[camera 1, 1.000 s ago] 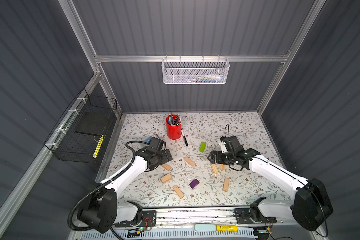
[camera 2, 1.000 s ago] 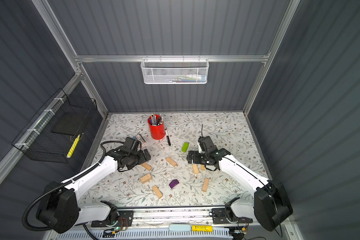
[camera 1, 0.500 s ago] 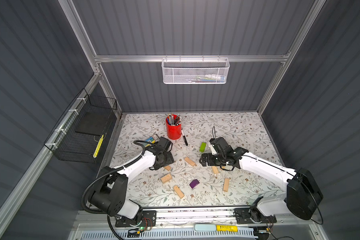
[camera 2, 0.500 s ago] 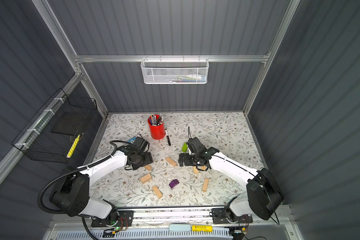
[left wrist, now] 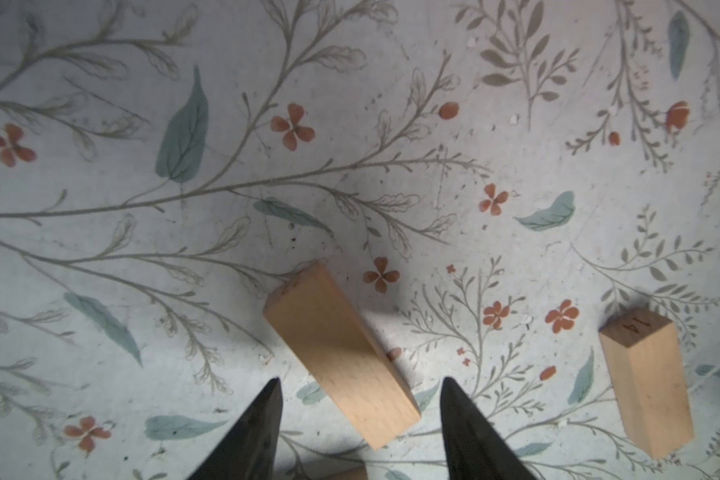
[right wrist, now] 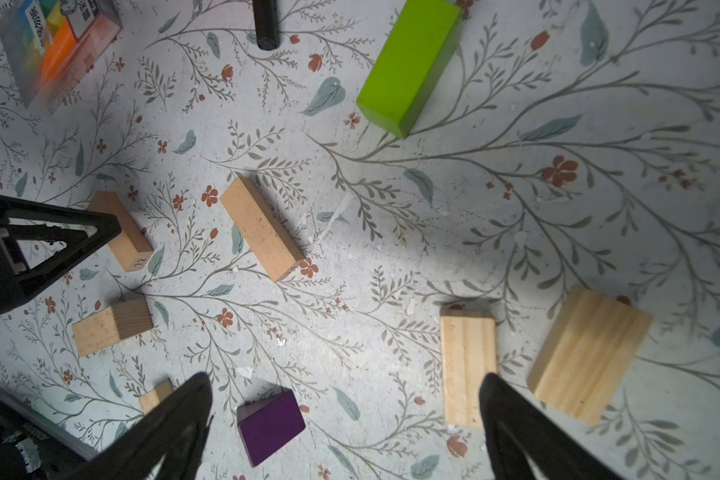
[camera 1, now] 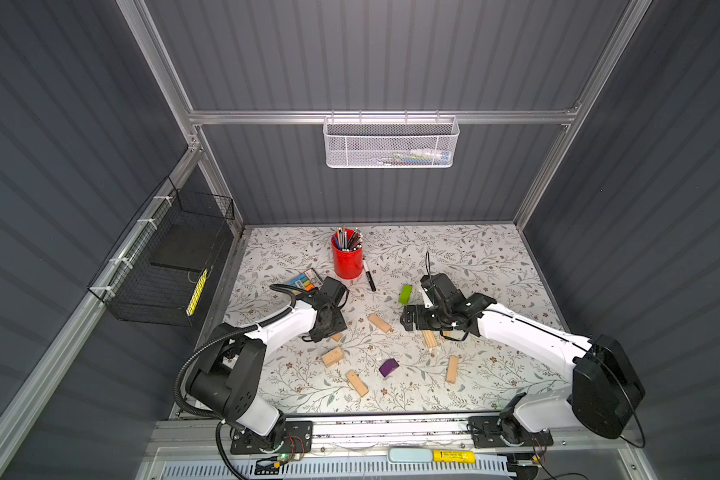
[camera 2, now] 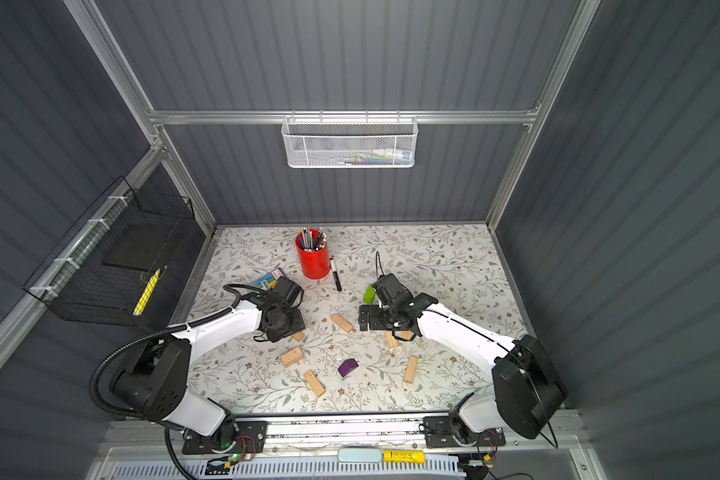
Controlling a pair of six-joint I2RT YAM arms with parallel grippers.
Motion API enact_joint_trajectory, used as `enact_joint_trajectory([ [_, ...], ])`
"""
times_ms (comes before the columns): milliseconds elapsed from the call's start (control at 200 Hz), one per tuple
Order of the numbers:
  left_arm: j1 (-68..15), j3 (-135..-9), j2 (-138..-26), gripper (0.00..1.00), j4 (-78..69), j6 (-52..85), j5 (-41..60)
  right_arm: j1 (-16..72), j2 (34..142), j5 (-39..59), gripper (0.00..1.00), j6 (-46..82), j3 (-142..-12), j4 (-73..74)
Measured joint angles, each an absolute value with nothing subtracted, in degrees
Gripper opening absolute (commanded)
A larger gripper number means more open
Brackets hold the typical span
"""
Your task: Build the wood block tower
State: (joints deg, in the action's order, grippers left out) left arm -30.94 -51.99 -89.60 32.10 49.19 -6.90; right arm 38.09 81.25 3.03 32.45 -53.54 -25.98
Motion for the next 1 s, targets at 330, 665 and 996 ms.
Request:
enact_joint_trajectory([
  [330, -31.9, -52.0, -92.5, 0.40, 32.1, 49.3, -7.7, 38.1, 82.8, 2.8, 0.99, 31.0, -54.7, -26.9],
  [665, -32.0, -53.3, -94.4, 0.19, 30.9, 45.8, -7.0, 38.1, 83.0, 3.7, 0.99, 30.4, -55.1, -27.0],
  [996, -37.8, -55.8, -96.5, 0.15, 30.2, 41.1, -4.6, 38.1, 83.0, 5.6, 0.99, 31.8, -55.0, -27.1],
])
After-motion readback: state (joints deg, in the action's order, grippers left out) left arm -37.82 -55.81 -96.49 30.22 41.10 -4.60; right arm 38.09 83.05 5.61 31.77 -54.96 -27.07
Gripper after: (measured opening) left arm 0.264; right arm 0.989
